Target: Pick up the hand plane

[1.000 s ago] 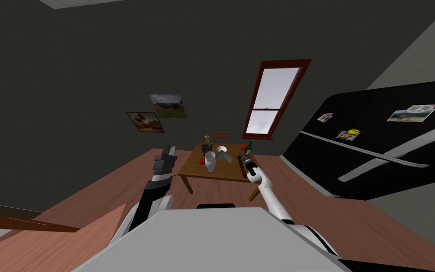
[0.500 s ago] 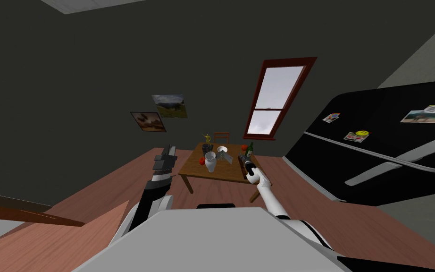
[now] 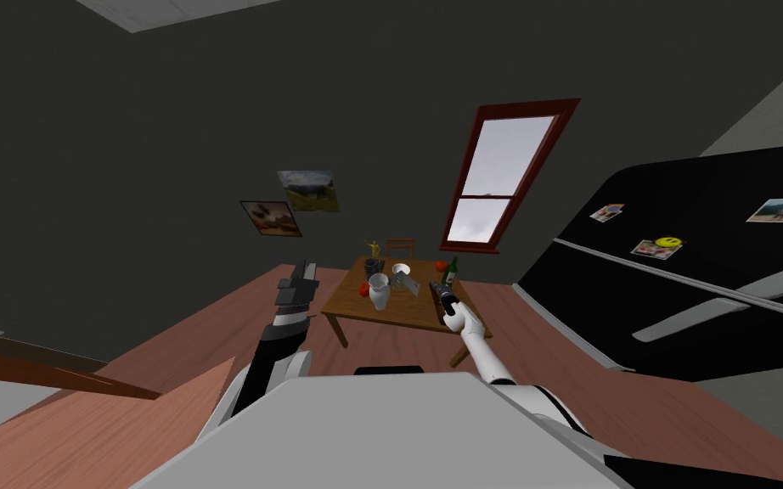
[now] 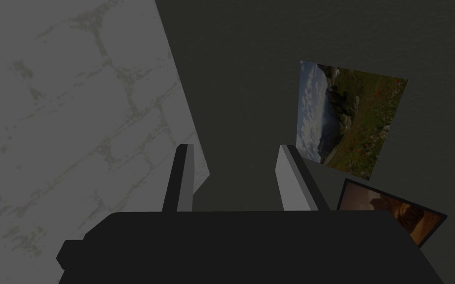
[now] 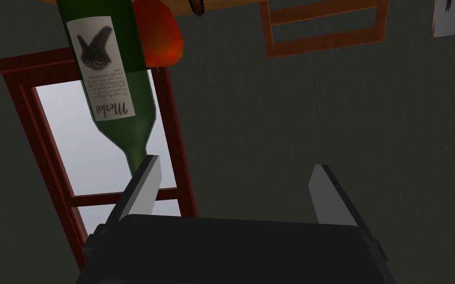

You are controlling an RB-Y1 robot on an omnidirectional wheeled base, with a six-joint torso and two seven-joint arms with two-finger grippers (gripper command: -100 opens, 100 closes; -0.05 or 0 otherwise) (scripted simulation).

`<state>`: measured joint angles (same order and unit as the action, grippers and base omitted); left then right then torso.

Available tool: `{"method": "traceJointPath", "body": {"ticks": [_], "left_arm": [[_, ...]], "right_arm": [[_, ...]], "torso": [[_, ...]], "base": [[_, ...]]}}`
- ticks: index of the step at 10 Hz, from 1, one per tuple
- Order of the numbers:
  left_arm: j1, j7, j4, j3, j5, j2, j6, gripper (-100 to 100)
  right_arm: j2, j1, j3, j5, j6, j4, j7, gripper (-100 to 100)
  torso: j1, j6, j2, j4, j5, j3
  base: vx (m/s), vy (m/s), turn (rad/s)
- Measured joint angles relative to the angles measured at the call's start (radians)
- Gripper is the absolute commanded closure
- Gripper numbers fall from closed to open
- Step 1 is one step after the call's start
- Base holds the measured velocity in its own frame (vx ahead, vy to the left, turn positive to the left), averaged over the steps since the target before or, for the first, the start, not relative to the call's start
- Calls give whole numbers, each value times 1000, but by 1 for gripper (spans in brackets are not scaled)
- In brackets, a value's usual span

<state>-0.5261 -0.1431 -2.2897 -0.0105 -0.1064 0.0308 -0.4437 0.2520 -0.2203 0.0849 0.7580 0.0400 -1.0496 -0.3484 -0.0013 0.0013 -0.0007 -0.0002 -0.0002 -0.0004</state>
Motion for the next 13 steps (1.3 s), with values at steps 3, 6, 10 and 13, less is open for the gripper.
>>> {"method": "traceJointPath", "body": {"ticks": [3,6,10,13], "left_arm": [[0,0,0,0,0,0,0,0],[0,0,0,0,0,0,0,0],[0,0,0,0,0,0,0,0],[0,0,0,0,0,0,0,0]], "right_arm": [[-7,-30,7,36,25,76,-6,-100],[-17,-64,32,75,39,179,-11,-100],[-29,-105,59,135,62,317,-19,-100],[-26,-106,33,127,99,352,-22,-100]], "torso": [[-1,0,0,0,0,0],[0,0,-1,0,0,0],[-1,0,-1,0,0,-1],[0,0,0,0,0,0]], "base": [[13,-23,44],[21,-25,41],[28,-28,51],[14,-13,16]]}}
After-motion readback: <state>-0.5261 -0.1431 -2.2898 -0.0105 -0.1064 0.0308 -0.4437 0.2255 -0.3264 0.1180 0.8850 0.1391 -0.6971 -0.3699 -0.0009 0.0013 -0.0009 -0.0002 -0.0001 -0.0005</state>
